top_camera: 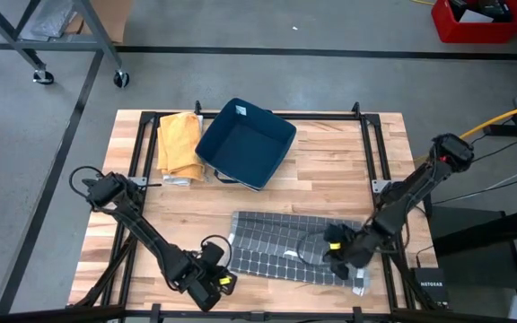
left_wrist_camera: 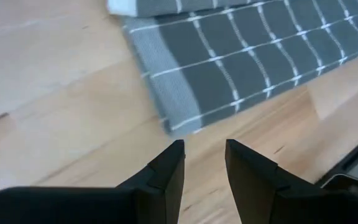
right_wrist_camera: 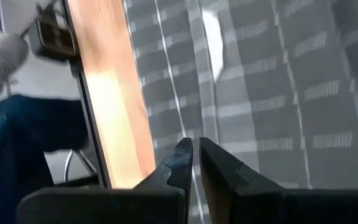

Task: Fold towel
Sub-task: Fold the gray patterned towel

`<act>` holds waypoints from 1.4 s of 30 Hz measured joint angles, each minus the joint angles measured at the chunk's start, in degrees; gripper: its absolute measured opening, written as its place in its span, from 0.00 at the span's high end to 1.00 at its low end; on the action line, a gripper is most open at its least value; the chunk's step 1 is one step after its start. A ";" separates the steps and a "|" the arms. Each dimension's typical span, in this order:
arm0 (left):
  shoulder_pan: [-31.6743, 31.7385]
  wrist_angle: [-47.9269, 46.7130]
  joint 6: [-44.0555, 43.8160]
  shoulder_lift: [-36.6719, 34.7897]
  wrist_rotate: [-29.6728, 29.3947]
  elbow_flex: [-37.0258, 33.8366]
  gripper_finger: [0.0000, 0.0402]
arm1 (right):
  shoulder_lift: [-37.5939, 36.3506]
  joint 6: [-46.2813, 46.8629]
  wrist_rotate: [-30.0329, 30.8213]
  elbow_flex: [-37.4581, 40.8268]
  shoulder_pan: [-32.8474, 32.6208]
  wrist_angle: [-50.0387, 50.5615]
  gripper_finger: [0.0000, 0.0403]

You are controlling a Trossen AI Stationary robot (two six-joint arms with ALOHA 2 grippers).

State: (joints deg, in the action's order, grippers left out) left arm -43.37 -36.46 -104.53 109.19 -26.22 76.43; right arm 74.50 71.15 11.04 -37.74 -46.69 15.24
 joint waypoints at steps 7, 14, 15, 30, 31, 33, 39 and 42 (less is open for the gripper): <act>0.21 0.27 -0.22 0.00 -0.08 -2.17 0.73 | 0.00 -2.76 -3.01 0.00 5.96 -2.82 0.91; 2.29 5.45 -0.85 0.02 0.06 -6.10 0.73 | 0.00 -0.89 -3.11 0.00 6.70 -2.67 0.91; 2.60 7.15 -0.08 0.02 0.08 -6.61 0.73 | 0.00 -0.91 -2.88 0.00 6.70 -2.66 0.91; 5.96 21.65 0.56 -0.15 6.08 -13.32 0.73 | 0.00 0.86 -5.12 -0.02 6.59 -2.62 0.91; 6.19 21.81 0.95 -0.15 6.22 -13.34 0.73 | 0.00 0.86 -5.15 -0.02 6.59 -2.71 0.91; 6.75 22.12 1.61 -0.11 6.46 -13.34 0.73 | 0.00 0.88 -5.14 -0.02 6.59 -3.20 0.91; 9.49 22.59 4.48 -0.04 6.77 -13.34 0.73 | 0.00 0.75 -4.62 -0.02 6.59 -5.30 0.91; 10.62 22.44 6.59 0.00 6.56 -13.34 0.73 | 0.00 0.67 -4.63 -0.02 6.59 -5.22 0.91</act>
State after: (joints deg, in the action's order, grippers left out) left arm -32.75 -14.02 -97.94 109.19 -19.66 63.09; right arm 74.50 71.82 6.41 -37.76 -40.10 10.02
